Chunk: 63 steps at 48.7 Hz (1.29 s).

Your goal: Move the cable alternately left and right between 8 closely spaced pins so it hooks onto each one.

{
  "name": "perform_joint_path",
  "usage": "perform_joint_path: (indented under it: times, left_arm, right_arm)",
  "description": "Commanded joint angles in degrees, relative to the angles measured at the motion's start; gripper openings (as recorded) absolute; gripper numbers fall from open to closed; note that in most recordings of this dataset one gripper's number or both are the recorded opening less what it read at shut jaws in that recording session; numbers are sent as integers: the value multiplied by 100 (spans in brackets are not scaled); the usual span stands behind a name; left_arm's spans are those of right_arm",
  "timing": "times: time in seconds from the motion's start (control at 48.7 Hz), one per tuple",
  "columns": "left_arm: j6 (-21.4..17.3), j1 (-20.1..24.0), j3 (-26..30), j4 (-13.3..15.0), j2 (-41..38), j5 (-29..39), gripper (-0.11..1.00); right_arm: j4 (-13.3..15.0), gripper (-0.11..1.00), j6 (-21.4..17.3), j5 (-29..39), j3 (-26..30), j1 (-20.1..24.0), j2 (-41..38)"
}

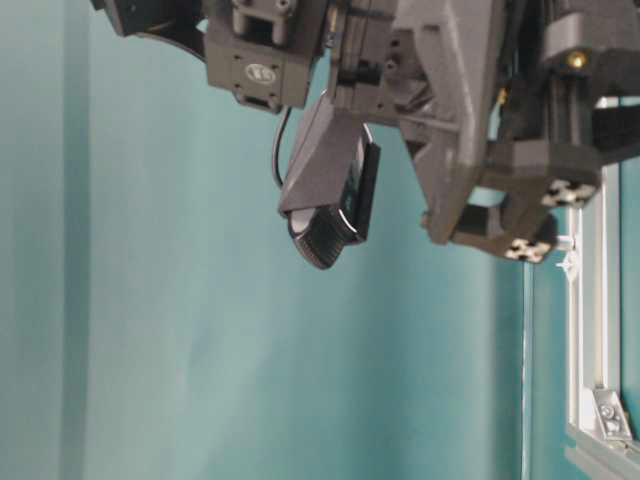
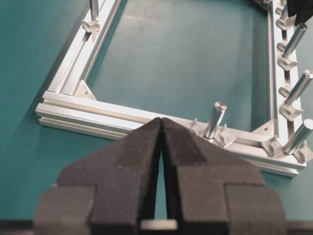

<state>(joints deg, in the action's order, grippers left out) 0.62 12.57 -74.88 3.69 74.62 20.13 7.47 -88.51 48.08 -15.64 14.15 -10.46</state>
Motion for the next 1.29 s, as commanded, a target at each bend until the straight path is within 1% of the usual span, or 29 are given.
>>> perform_joint_path:
  times: [0.0, 0.329, 0.514, 0.74, 0.884, 1.027, 1.274]
  left_arm:
    - [35, 18, 53, 9, -44, -26, 0]
    - [35, 18, 53, 9, -44, -35, 0]
    - [35, 18, 53, 0, -44, -35, 0]
    - [35, 18, 53, 0, -44, -35, 0]
    - [35, 18, 53, 9, -44, -35, 0]
    - [35, 18, 53, 9, -44, -26, 0]
    - [35, 18, 53, 9, -44, -35, 0]
  right_arm:
    - [9, 13, -9, 0, 123, 44, 70]
    - [35, 13, -9, 0, 132, 44, 79]
    - [0, 13, -53, 18, 237, 229, 79]
    - [-18, 13, -562, 185, 325, 606, 79]
    - [-18, 13, -800, 220, 422, 853, 62]
    - [-18, 13, -967, 378, 729, 1046, -97]
    - [-18, 13, -967, 387, 1547, 1187, -589]
